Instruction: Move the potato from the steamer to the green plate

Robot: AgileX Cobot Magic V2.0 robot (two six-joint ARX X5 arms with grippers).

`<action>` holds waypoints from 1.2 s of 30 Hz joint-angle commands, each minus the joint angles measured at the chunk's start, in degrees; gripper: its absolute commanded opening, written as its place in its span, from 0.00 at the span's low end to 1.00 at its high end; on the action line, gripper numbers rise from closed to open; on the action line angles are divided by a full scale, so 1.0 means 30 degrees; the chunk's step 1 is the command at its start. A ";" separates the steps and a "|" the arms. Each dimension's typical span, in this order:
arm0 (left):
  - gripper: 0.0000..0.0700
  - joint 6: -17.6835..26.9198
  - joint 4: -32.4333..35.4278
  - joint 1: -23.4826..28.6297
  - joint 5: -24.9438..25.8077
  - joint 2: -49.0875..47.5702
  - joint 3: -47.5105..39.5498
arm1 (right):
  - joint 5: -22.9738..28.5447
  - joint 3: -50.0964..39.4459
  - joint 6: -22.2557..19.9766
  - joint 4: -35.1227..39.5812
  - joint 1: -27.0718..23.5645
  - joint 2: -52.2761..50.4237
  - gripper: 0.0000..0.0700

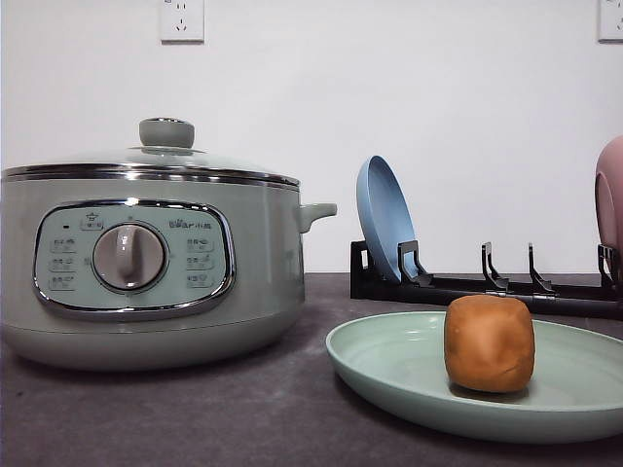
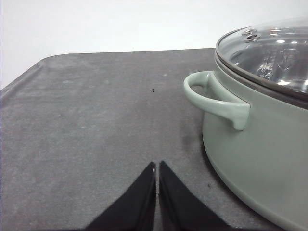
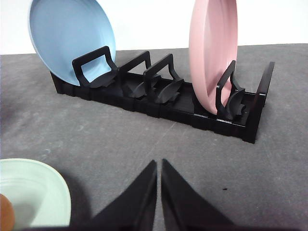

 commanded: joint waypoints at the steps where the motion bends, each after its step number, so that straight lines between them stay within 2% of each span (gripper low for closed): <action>1: 0.00 -0.0044 -0.0138 0.0007 -0.0036 -0.0036 -0.0391 | -0.0015 -0.0087 0.0182 0.0029 -0.0029 -0.0051 0.00; 36: 0.00 -0.0044 -0.0138 0.0007 -0.0036 -0.0036 -0.0391 | -0.0015 -0.0087 0.0182 0.0029 -0.0029 -0.0051 0.00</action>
